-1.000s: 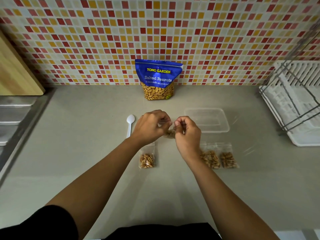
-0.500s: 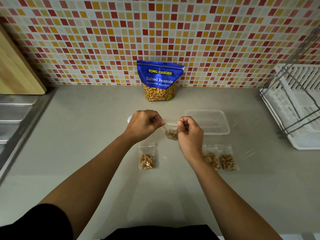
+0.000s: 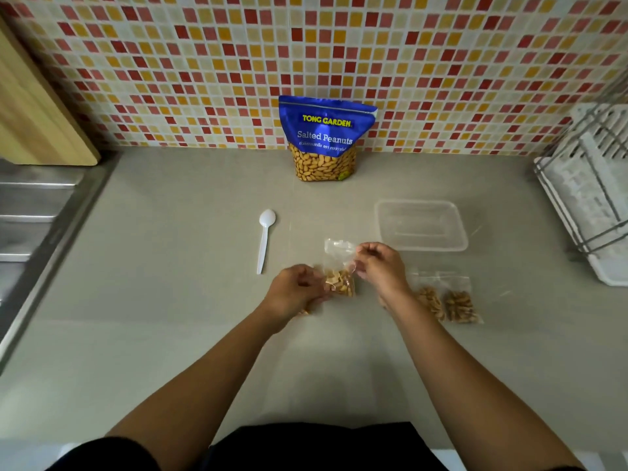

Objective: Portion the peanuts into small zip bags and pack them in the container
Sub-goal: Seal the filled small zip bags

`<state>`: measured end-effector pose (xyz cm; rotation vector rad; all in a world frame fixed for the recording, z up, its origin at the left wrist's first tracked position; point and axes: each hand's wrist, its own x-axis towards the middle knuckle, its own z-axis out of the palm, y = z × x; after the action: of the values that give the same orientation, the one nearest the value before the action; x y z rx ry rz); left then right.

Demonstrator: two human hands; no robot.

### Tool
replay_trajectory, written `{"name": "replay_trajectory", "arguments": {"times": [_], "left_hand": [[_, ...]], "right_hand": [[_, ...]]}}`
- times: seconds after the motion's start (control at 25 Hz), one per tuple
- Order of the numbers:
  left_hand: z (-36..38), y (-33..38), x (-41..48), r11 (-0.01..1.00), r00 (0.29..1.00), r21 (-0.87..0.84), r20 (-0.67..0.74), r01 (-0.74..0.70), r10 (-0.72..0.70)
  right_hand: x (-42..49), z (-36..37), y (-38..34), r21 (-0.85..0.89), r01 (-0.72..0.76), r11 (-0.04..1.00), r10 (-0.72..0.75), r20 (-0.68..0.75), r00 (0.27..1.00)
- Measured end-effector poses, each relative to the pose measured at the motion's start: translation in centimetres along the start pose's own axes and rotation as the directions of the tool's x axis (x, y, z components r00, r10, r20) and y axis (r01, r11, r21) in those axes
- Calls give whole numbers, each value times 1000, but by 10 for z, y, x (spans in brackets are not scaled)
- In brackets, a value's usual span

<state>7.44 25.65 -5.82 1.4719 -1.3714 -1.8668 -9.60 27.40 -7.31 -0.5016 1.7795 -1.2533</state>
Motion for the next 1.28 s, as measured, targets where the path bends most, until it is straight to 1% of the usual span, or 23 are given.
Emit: {"name": "replay_trajectory", "arguments": {"times": [0.04, 0.12, 0.2, 0.28, 0.36, 0.44, 0.48, 0.52, 0.6, 0.68, 0.76, 0.84, 0.92, 1.0, 1.08, 1.16, 1.2, 1.24, 1.28], "left_hand": [[2, -6, 0, 998, 997, 58, -81, 23, -18], [6, -16, 0, 978, 981, 206, -195, 30, 11], [10, -19, 1, 934, 969, 357, -236, 19, 70], [13, -18, 0, 864, 966, 502, -234, 26, 107], [16, -14, -1, 775, 968, 629, -222, 52, 116], [17, -7, -1, 676, 963, 733, -227, 72, 145], [17, -2, -1, 653, 958, 754, -231, 68, 167], [18, 3, 1, 652, 954, 756, -232, 55, 189], [24, 15, 7, 690, 946, 724, -224, 1, 233], [40, 22, 18, 698, 949, 713, -171, -66, 264], [62, 23, 33, 687, 957, 709, -62, -159, 284], [87, 20, 44, 657, 959, 711, 86, -250, 271], [107, 13, 55, 590, 950, 748, 186, -302, 251], [121, 5, 66, 530, 953, 796, 194, -293, 234], [129, 1, 72, 512, 951, 809, 186, -290, 246], [130, 1, 73, 548, 941, 775, 176, -314, 290], [128, 1, 71, 586, 936, 741, 169, -327, 309], [125, 4, 68, 641, 935, 691, 157, -333, 317], [119, 6, 63, 711, 943, 625, 142, -322, 302]], "right_hand": [[2, 0, 9, -132, 33, 991, -33, 3, 999], [3, 3, 22, -386, 119, 915, -123, 14, 992], [2, 8, 27, -521, 175, 836, -185, 33, 982], [-1, 13, 27, -599, 197, 776, -193, 72, 979], [-1, 15, 27, -649, 211, 731, -189, 105, 976], [-1, 11, 23, -658, 235, 715, -199, 131, 971], [-2, 6, 19, -647, 252, 720, -211, 141, 967], [-1, -2, 15, -629, 276, 727, -235, 151, 960], [-1, -28, 6, -614, 331, 716, -301, 156, 941], [1, -62, 2, -659, 374, 653, -385, 136, 913], [6, -95, 6, -730, 365, 578, -446, 92, 890], [11, -116, 13, -808, 318, 497, -432, 88, 898], [16, -121, 20, -861, 303, 409, -355, 156, 922], [17, -121, 25, -885, 315, 344, -301, 214, 929], [17, -121, 26, -882, 338, 329, -331, 228, 916], [15, -121, 24, -863, 391, 321, -401, 250, 881], [13, -121, 24, -845, 429, 319, -437, 270, 858], [11, -120, 24, -817, 468, 336, -466, 287, 837], [7, -119, 25, -772, 496, 399, -478, 286, 830]]}}
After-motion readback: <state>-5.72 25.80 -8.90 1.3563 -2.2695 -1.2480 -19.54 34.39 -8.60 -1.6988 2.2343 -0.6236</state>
